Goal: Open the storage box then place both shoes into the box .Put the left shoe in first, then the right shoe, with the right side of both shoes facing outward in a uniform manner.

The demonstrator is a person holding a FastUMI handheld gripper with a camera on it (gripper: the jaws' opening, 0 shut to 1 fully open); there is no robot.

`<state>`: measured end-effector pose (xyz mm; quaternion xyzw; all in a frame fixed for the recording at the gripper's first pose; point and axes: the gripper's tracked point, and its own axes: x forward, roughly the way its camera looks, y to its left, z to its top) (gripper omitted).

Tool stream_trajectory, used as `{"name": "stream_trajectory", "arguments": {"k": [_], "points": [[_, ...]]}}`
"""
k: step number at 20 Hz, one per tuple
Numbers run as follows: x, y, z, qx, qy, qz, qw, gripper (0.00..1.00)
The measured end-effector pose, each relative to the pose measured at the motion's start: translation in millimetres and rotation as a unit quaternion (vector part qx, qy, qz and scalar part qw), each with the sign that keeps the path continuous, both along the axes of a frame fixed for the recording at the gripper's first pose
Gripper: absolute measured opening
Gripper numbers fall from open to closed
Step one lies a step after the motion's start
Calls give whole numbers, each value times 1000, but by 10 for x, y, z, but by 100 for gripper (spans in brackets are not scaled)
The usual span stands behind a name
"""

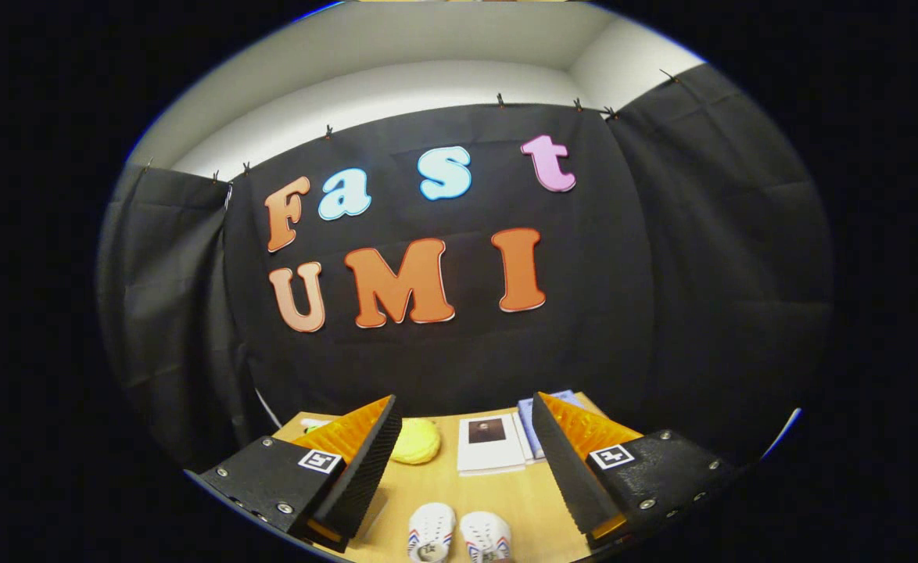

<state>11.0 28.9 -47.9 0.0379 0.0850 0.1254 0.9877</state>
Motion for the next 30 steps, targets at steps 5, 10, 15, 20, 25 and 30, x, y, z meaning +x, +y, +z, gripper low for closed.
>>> {"name": "stream_trajectory", "arguments": {"k": [5,10,15,20,25,30], "points": [[70,122,-555,66,66,38,995,98],[77,395,-1197,165,174,84,967,98],[13,700,-1806,244,269,119,924,98],[-172,1073,-2274,270,344,170,883,98],[-358,1427,-2680,274,407,217,844,98],[-468,1680,-2945,275,450,246,813,98]]}}
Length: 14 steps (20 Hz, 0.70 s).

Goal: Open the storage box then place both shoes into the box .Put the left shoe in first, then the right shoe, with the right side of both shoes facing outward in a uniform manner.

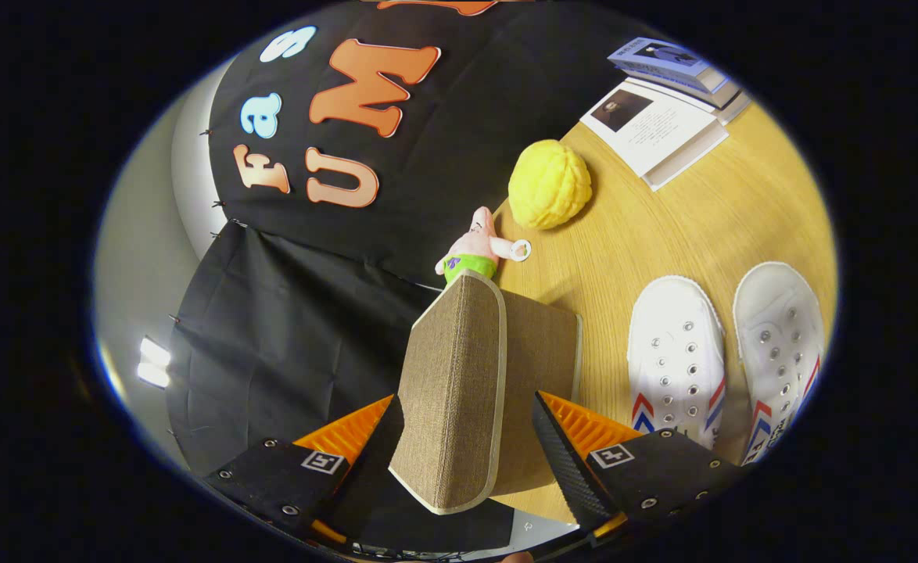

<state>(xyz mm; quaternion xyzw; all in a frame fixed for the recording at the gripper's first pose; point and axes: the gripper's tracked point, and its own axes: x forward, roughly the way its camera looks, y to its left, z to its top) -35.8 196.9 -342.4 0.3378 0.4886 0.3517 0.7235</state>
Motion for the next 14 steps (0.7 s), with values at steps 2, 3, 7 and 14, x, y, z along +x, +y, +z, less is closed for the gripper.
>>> {"name": "stream_trajectory", "arguments": {"k": [2,3,7,14], "points": [[-39,80,-65,6,15,11,1000,98],[-53,116,-99,7,20,19,1000,98],[-167,269,-239,7,38,45,998,98],[-364,483,-253,41,75,67,994,98]]}}
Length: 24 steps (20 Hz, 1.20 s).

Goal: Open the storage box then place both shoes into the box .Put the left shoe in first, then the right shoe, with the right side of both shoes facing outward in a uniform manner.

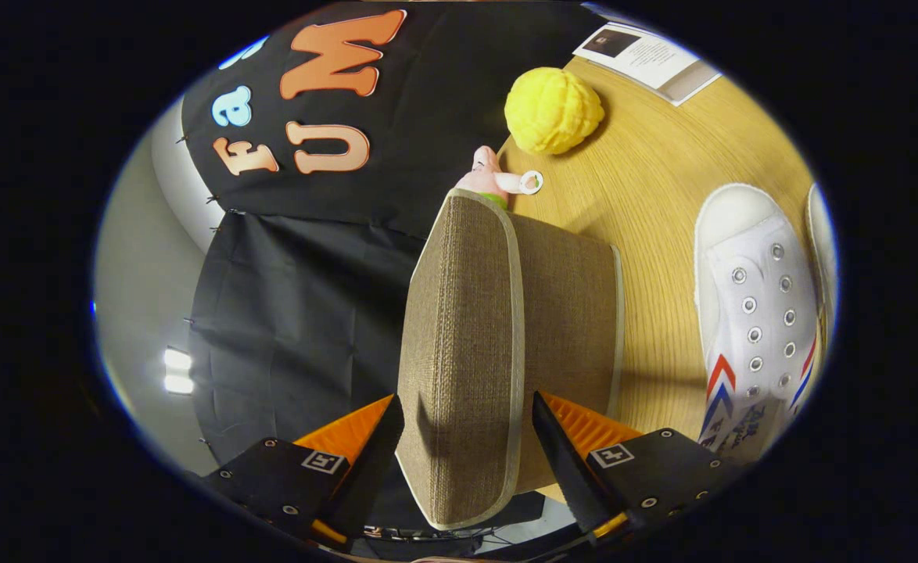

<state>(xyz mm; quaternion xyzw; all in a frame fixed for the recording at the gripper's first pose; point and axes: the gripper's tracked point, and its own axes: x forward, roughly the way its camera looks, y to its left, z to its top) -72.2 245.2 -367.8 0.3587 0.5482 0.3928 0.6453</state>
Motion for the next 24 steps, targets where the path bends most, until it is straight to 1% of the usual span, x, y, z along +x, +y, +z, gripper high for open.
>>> {"name": "stream_trajectory", "arguments": {"k": [2,6,8,9,12,13,14,16,17,18,19,20,21,22,23,24], "points": [[-27,-3,79,12,-2,-3,1000,97],[-36,-102,219,23,2,-25,999,95],[-5,-153,344,38,0,-45,998,89],[15,-168,406,44,-2,-56,997,84],[3,-152,650,70,-9,-75,995,77],[-24,-139,704,70,-13,-74,995,70],[-73,-113,757,68,-23,-71,995,66],[-88,-57,827,52,-48,-76,995,50],[-89,-21,867,49,-58,-77,994,33],[-134,32,929,44,-65,-74,994,27],[-157,75,982,41,-70,-75,994,14],[-149,113,1049,39,-76,-81,993,10],[-122,139,1066,23,-79,-94,992,3],[-108,175,1117,13,-87,-106,990,1],[-113,245,1199,4,-100,-113,989,1],[-148,311,1312,-2,-117,-113,987,1]]}}
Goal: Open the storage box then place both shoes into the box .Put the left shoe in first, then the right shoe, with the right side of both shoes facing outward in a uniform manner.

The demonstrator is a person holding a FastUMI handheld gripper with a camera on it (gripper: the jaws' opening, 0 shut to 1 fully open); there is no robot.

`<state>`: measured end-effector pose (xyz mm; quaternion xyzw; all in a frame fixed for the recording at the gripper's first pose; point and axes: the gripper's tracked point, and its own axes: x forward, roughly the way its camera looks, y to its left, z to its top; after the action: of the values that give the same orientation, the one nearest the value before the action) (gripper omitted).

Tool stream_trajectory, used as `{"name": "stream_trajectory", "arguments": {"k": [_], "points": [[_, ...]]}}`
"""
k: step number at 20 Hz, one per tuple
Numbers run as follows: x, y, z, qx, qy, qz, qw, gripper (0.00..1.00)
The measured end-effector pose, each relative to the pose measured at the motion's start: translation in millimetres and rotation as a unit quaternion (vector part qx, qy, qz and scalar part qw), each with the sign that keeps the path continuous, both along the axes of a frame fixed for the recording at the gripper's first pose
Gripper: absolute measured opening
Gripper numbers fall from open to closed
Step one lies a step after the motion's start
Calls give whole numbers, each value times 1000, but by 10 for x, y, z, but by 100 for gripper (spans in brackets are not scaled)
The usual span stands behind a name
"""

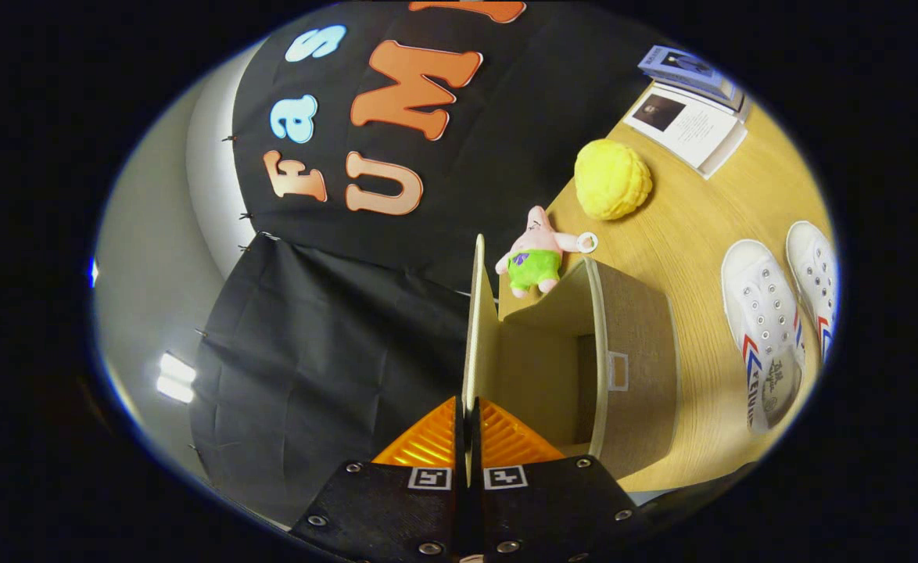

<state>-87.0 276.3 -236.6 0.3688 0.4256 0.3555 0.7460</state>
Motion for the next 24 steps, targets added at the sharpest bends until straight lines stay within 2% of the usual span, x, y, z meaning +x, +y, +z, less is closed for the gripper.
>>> {"name": "stream_trajectory", "arguments": {"k": [4,8,18,20,22,23,24], "points": [[-145,389,328,-26,-53,13,998,2],[-226,810,404,-55,-88,23,994,3],[-458,1771,269,-83,-120,74,987,3],[-502,1902,205,-97,-134,86,982,8],[-491,1962,128,-124,-156,101,975,23],[-486,1957,88,-137,-165,104,971,52],[-485,1934,61,-147,-173,105,968,71]]}}
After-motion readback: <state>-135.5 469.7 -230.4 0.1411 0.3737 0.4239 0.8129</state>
